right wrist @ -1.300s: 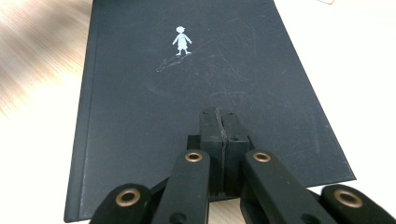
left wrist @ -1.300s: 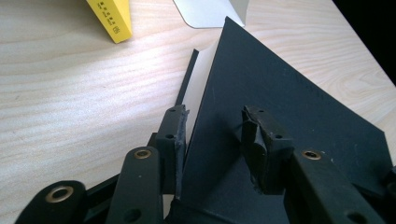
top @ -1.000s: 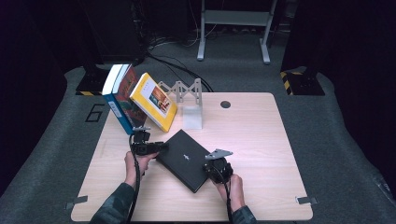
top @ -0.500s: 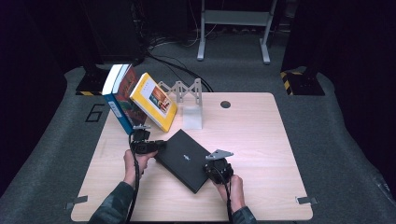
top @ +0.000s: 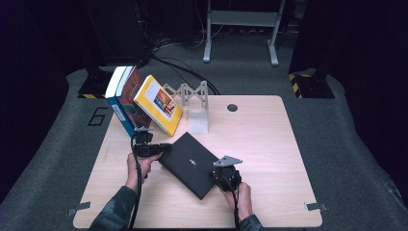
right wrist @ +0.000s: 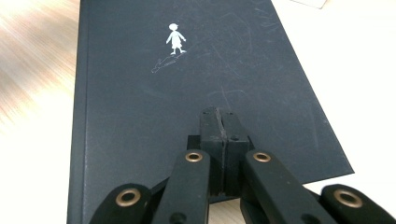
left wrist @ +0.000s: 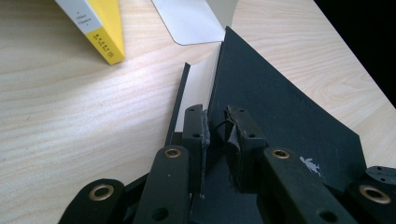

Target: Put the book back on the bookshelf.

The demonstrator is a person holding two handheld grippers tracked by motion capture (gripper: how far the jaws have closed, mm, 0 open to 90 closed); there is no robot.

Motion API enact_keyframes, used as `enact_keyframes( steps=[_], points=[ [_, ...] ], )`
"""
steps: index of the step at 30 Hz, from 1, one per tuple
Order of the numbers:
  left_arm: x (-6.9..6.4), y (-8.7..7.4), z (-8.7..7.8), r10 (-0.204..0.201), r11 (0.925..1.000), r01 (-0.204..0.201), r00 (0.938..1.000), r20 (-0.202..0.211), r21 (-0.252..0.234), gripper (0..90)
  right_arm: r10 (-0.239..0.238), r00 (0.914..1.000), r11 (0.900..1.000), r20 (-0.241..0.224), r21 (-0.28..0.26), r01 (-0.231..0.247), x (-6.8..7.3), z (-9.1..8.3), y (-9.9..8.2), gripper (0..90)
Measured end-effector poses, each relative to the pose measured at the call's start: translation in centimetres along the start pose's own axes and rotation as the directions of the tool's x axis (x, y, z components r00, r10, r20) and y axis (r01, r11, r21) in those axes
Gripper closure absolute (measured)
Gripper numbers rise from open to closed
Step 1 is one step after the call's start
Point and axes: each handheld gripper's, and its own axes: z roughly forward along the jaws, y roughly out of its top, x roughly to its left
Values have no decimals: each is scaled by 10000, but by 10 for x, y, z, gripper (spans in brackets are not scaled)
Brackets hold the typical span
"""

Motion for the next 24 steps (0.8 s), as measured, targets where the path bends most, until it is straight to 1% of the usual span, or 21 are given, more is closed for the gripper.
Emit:
enact_keyframes(
  steps=[1,2,3,4,5,6,7,8,11,12,14,15,16,17,20,24],
  points=[
    [-2,1,-1,-78,9999,79,10000,21,-136,783,-73,10000,10000,-5,-28,73,-1,0,0,900],
    [-2,2,-2,49,10000,-48,10000,77,-78,783,-21,10000,10000,39,-43,21,-1,-1,-1,900],
    [-2,2,-2,49,10000,-48,10000,77,-78,783,-21,10000,10000,39,-43,21,-1,-1,-1,900],
    [-5,5,-4,243,9997,-242,9997,102,-83,783,-50,10000,9999,81,-154,51,-1,-2,-2,900],
    [-7,7,-5,283,9996,-282,9995,105,-44,784,149,9999,9998,40,-124,-148,-1,-2,-3,900],
    [-9,8,-5,318,9995,-317,9994,106,-76,783,174,9998,9998,38,-136,-173,-1,-3,-3,900],
    [-9,10,-6,568,9984,-567,9983,135,-75,783,139,9999,9998,49,-136,-138,-1,-3,-3,900],
    [-11,12,-6,578,9983,-577,9982,131,-105,783,125,9999,9996,43,-235,-124,-1,-3,-4,900],
    [-15,15,-7,663,9978,-662,9977,121,-81,783,132,9999,9996,75,-253,-130,-1,-4,-4,900],
    [-20,20,-7,825,9966,-825,9966,54,-49,783,177,9998,9993,82,-325,-174,-1,-5,-5,900],
    [-25,23,-6,758,9971,-757,9971,47,-98,782,244,9997,9988,84,-433,-240,-1,-5,-6,900],
    [-26,25,-6,910,9958,-910,9958,27,-76,783,249,9997,9986,84,-460,-245,-1,-5,-6,900],
    [-28,27,-6,944,9955,-944,9955,-9,-71,783,298,9995,9985,45,-450,-296,-2,-5,-6,900],
    [-29,28,-6,926,9957,-926,9957,23,-103,782,254,9996,9984,94,-511,-249,-2,-5,-7,900],
    [-30,32,-5,976,9952,-976,9952,36,-62,782,438,9990,9974,105,-579,-431,-1,-5,-8,900],
    [-32,33,-5,1060,9943,-1060,9944,24,-77,782,413,9990,9966,142,-722,-401,-1,-4,-8,900]
  ],
)
